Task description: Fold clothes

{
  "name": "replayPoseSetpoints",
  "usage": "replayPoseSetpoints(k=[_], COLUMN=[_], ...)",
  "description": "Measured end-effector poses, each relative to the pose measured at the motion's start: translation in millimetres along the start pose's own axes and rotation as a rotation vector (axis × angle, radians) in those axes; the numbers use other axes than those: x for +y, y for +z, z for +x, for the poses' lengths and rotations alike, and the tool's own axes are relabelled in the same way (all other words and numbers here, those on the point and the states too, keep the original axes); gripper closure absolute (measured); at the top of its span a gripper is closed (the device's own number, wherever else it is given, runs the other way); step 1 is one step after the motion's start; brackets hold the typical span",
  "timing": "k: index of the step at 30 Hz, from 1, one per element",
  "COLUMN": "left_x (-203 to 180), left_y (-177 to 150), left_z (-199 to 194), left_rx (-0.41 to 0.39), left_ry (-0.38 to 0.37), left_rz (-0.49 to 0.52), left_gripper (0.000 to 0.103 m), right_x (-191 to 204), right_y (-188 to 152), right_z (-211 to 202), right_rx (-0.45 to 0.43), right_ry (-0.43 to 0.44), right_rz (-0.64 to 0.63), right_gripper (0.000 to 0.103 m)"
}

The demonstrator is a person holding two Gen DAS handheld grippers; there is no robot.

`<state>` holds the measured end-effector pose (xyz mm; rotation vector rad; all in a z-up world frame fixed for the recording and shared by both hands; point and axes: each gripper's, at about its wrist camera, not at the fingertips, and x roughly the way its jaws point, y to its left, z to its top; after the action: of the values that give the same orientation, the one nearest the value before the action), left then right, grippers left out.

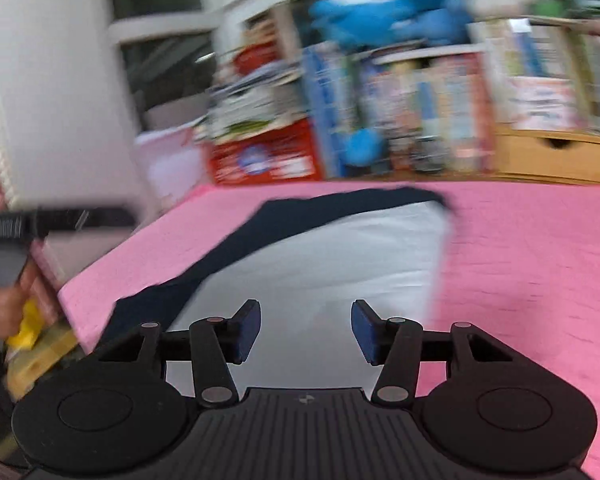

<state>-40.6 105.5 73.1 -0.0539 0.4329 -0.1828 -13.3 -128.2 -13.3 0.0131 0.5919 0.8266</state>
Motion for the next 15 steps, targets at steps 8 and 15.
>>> replayPoseSetpoints(k=[8,15], left_x=[-10.0,1.8], left_y=[-66.7,-94.7], left_z=[55.5,25.2], left_rx=[0.183,0.249], left_ry=[0.25,0.122], left_rz=[0.233,0.117], left_gripper=[0.015,0.015], right_x=[51.3,24.0], right_y=[-48.8,-46.5], right_z=[19.4,-14.1], right_rx=[0.151,0.143], right_ry=[0.052,0.167], right_rz=[-0.274,-0.171], right_gripper=[0.053,0.052])
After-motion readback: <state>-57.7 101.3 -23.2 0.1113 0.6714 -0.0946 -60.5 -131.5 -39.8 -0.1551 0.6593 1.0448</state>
